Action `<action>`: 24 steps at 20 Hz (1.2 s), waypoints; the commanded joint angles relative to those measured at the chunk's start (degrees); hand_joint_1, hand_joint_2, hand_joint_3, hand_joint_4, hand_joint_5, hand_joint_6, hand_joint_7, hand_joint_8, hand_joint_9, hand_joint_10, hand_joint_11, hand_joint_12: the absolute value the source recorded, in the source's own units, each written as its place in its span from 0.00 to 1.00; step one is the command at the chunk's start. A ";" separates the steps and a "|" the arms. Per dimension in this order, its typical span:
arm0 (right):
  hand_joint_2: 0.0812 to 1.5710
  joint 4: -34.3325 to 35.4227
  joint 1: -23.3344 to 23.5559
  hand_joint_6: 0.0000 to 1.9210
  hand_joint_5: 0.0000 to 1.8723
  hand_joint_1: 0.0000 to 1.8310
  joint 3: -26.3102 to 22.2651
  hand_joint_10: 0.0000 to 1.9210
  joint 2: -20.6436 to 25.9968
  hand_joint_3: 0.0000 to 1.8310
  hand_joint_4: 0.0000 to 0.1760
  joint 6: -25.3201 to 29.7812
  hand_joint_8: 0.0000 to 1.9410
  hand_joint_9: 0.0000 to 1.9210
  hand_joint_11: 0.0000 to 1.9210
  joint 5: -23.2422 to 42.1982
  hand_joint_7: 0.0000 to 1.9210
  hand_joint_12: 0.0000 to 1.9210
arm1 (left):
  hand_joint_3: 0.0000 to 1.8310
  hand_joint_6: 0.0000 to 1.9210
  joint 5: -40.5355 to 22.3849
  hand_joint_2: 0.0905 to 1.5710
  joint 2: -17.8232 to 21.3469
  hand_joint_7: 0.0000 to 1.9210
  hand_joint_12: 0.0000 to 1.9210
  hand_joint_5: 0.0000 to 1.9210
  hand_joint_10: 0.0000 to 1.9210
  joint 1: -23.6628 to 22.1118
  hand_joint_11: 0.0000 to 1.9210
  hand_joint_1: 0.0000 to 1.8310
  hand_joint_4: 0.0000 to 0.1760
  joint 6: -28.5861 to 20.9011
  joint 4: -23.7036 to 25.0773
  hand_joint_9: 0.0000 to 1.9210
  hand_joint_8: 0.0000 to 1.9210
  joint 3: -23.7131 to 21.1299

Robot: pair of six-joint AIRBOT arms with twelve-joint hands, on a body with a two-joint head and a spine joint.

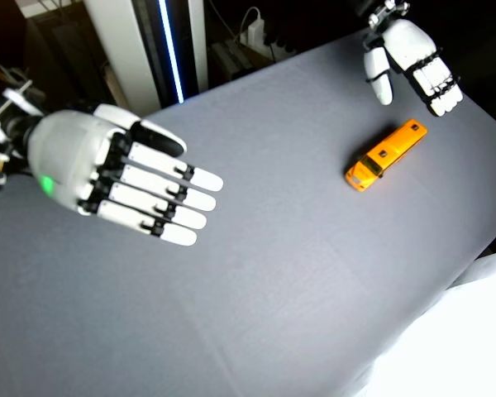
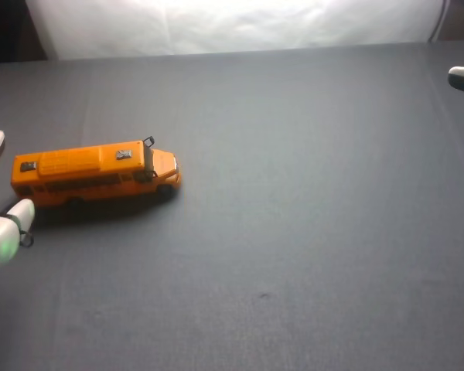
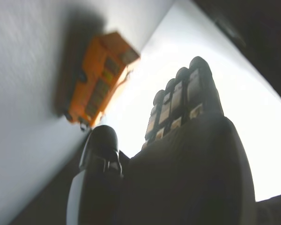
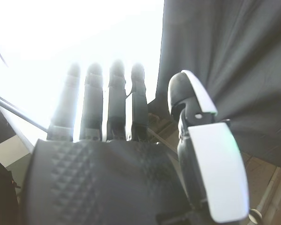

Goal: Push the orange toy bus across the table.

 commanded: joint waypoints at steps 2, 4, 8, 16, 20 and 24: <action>0.85 0.50 0.32 0.00 0.29 0.32 0.41 0.00 -0.11 0.00 0.00 0.51 0.00 0.20 0.12 6.90 0.28 0.05 | 0.00 0.00 -5.65 0.94 -0.38 0.00 0.00 0.00 0.00 -0.35 0.00 0.00 0.00 0.94 1.05 0.00 0.00 0.60; 0.85 0.50 0.32 0.00 0.29 0.32 0.32 0.00 -0.13 0.00 0.00 0.54 0.00 0.20 0.12 6.88 0.28 0.05 | 0.00 0.00 -4.79 0.94 -0.68 0.00 0.00 0.00 0.00 -0.35 0.00 0.01 0.00 1.97 -1.20 0.00 0.00 1.30; 0.85 0.50 0.31 0.00 0.30 0.31 0.19 0.00 -0.27 0.00 0.00 0.54 0.00 0.20 0.11 6.88 0.30 0.05 | 0.00 0.00 -2.27 0.92 -0.93 0.00 0.00 0.00 0.00 -0.22 0.00 0.00 0.00 2.14 -3.02 0.00 0.00 2.61; 0.86 0.44 0.14 0.00 0.29 0.33 0.19 0.00 -0.28 0.00 0.00 0.80 0.00 0.20 0.12 6.85 0.30 0.06 | 0.00 0.00 3.20 0.89 -3.78 0.00 0.00 0.00 0.00 -0.23 0.00 0.00 0.00 2.19 -4.34 0.00 0.00 5.28; 0.85 0.44 -0.02 0.00 0.30 0.33 0.15 0.00 -0.33 0.00 0.00 0.86 0.00 0.20 0.12 6.83 0.30 0.06 | 0.00 0.00 4.17 0.90 -4.28 0.00 0.00 0.00 0.00 -0.22 0.00 0.00 0.00 2.19 -5.18 0.00 0.00 5.89; 0.85 0.44 -0.17 0.00 0.30 0.31 0.14 0.00 -0.32 0.00 0.00 0.93 0.00 0.20 0.12 6.82 0.30 0.06 | 0.00 0.00 4.74 0.93 -4.92 0.00 0.00 0.00 0.00 -0.22 0.00 0.00 0.00 2.19 -4.96 0.00 0.00 6.10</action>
